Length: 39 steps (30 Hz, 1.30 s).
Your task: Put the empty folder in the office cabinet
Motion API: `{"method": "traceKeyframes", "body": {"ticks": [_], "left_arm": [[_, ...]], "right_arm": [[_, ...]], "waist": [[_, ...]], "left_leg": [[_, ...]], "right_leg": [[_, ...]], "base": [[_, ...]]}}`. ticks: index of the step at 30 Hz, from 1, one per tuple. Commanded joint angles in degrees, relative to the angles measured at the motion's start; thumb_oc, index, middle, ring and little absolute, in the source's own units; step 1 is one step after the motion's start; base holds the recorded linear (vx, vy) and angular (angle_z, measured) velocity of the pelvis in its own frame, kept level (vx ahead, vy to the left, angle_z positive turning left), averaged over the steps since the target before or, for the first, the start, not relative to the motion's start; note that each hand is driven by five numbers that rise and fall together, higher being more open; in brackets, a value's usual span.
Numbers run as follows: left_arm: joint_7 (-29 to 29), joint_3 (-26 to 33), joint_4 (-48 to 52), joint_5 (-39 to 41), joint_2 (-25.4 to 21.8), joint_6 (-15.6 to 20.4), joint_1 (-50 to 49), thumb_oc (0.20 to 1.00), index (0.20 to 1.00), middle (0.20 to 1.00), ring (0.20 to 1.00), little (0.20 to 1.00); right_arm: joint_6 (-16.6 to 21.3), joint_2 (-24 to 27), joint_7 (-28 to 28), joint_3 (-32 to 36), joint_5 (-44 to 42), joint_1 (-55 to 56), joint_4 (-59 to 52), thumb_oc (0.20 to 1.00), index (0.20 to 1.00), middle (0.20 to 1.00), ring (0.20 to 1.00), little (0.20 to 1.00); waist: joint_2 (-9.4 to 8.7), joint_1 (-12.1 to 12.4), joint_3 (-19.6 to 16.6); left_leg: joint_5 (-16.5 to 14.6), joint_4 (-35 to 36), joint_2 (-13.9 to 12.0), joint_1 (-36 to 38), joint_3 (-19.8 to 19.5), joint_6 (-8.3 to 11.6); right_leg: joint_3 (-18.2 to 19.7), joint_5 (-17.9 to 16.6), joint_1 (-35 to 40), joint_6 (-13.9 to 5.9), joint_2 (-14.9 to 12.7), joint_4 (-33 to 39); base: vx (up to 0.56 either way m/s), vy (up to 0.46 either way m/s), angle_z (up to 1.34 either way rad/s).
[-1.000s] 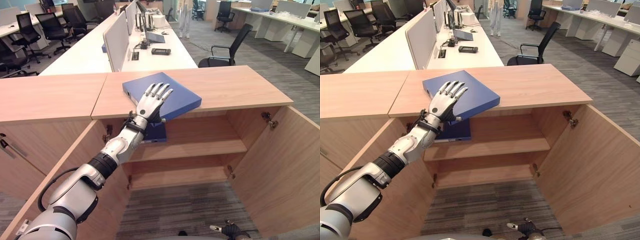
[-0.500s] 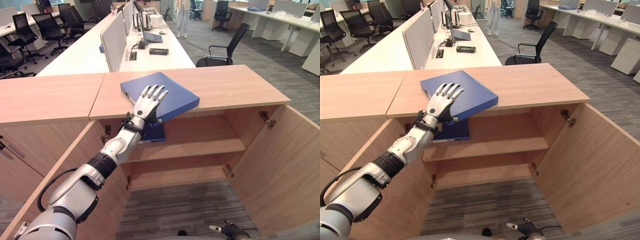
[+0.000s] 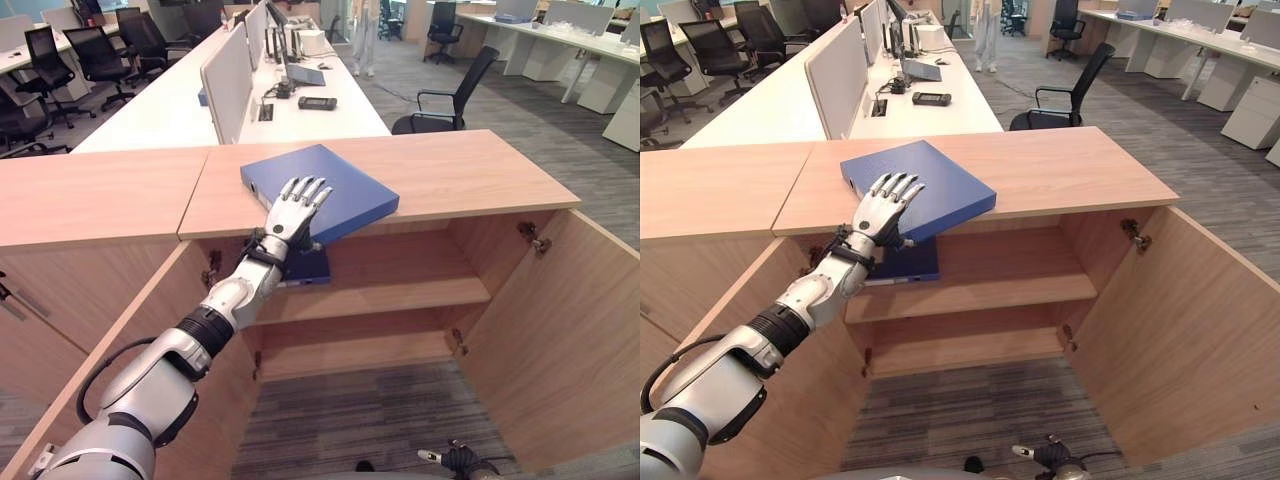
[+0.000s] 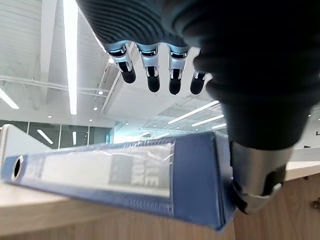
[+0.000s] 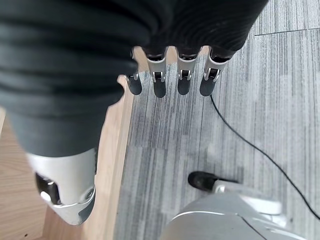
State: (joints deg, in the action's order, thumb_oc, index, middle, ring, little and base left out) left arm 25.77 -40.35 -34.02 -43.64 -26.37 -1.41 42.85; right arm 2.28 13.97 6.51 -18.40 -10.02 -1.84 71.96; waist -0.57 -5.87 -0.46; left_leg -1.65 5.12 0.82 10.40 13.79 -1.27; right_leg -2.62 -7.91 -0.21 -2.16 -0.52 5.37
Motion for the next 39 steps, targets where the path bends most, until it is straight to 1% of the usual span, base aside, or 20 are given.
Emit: {"method": "traceKeyframes", "body": {"ticks": [1,8,20,23,24,27,28,29,30,39], "left_arm": [[0.58,3.86,-5.63,1.49,1.57,0.09,4.61,1.0,1.0,1.0,1.0,1.0],[0.31,3.5,-7.4,1.99,2.16,-0.06,4.51,1.0,1.0,1.0,1.0,1.0],[0.77,2.72,-13.29,1.87,2.19,-1.43,6.36,1.0,1.0,1.0,1.0,1.0],[0.9,2.23,-15.6,0.42,2.43,-2.8,6.62,1.0,1.0,1.0,1.0,1.0],[0.61,1.41,-18.84,-0.79,3.29,-3.76,7.12,1.0,1.0,1.0,1.0,1.0],[0.54,1.29,-21.01,-1.02,3.86,-4.31,7.35,0.862,0.862,0.862,0.862,0.862],[0.42,1.24,-21.67,-1.13,4.02,-4.48,7.42,0.849,0.849,0.849,0.849,0.849],[0.51,1.25,-22.41,-1.19,4.29,-4.56,7.49,0.573,0.573,0.573,0.573,0.573],[0.43,1.26,-23.29,-1.48,4.4,-4.74,7.67,0.2,0.2,0.2,0.2,0.2],[0.36,1.49,-24.7,-0.26,4.36,-4.76,8.01,0.2,0.2,0.2,0.2,0.2]], "right_arm": [[1.15,0.15,0.15,-1.66,0.44,-0.67,1.32,1.0,1.0,1.0,1.0,1.0],[1.28,0.15,0.29,-1.62,0.36,-0.32,1.07,1.0,1.0,1.0,1.0,1.0],[1.41,0.27,0.5,-2.06,0.35,0.25,0.85,1.0,1.0,1.0,1.0,1.0],[1.45,0.23,0.52,-2.1,0.23,0.37,0.9,1.0,1.0,1.0,1.0,1.0],[1.44,0.31,0.6,-2.32,0.24,0.27,0.88,1.0,1.0,1.0,1.0,1.0],[1.51,0.31,0.57,-2.39,0.15,0.25,0.86,1.0,1.0,1.0,1.0,1.0],[1.55,0.32,0.61,-2.42,0.04,0.28,0.88,1.0,1.0,1.0,1.0,1.0],[1.53,0.35,0.63,-2.49,0.0,0.26,0.87,1.0,1.0,1.0,1.0,1.0],[1.53,0.33,0.55,-2.57,-0.21,0.26,0.94,1.0,1.0,1.0,1.0,1.0],[1.49,0.4,0.56,-2.87,-0.48,0.54,1.17,1.0,1.0,1.0,1.0,1.0]], "waist": [[-0.92,-1.01,-0.03],[-0.94,-1.1,0.05],[-1.1,-1.44,0.16],[-1.04,-1.56,0.17],[-1.06,-1.7,0.24],[-1.08,-1.71,0.31],[-1.09,-1.7,0.33],[-1.12,-1.66,0.35],[-1.15,-1.62,0.38],[-1.19,-1.6,0.63]], "left_leg": [[-4.27,-0.12,1.17,0.58,-4.46,0.36],[-4.29,-0.12,1.14,0.61,-4.5,0.37],[-4.26,-0.12,1.14,0.65,-4.23,0.41],[-4.27,-0.12,1.15,0.74,-4.16,0.4],[-4.26,-0.12,1.11,0.73,-4.08,0.41],[-4.23,-0.12,1.1,0.67,-4.03,0.43],[-4.21,-0.12,1.11,0.65,-4.02,0.42],[-4.2,-0.12,1.1,0.63,-4.01,0.43],[-4.24,-0.12,1.12,0.64,-3.99,0.42],[-4.19,-0.12,1.1,0.73,-4.01,0.5]], "right_leg": [[-0.28,4.15,5.21,-5.58,-1.97,-0.37],[-0.43,4.17,5.23,-5.5,-1.96,-0.37],[-0.14,4.12,5.18,-5.43,-1.79,-0.37],[0.08,4.11,5.15,-5.4,-1.72,-0.37],[0.15,4.04,4.98,-5.4,-1.68,-0.37],[0.18,4.02,4.88,-5.39,-1.63,-0.37],[0.17,4.01,4.87,-5.39,-1.61,-0.37],[0.16,4.02,4.86,-5.4,-1.62,-0.37],[0.21,4.05,4.84,-5.42,-1.6,-0.37],[0.14,4.07,4.8,-5.3,-1.55,-0.37]], "base": [[0.0,0.0,0.0],[0.0,0.0,0.0],[0.0,0.0,0.0],[0.0,0.0,0.0],[0.0,0.0,0.0],[0.0,0.0,0.0],[0.0,0.0,0.0],[0.0,0.0,0.0],[0.0,0.0,0.0],[0.0,0.0,0.0]]}}
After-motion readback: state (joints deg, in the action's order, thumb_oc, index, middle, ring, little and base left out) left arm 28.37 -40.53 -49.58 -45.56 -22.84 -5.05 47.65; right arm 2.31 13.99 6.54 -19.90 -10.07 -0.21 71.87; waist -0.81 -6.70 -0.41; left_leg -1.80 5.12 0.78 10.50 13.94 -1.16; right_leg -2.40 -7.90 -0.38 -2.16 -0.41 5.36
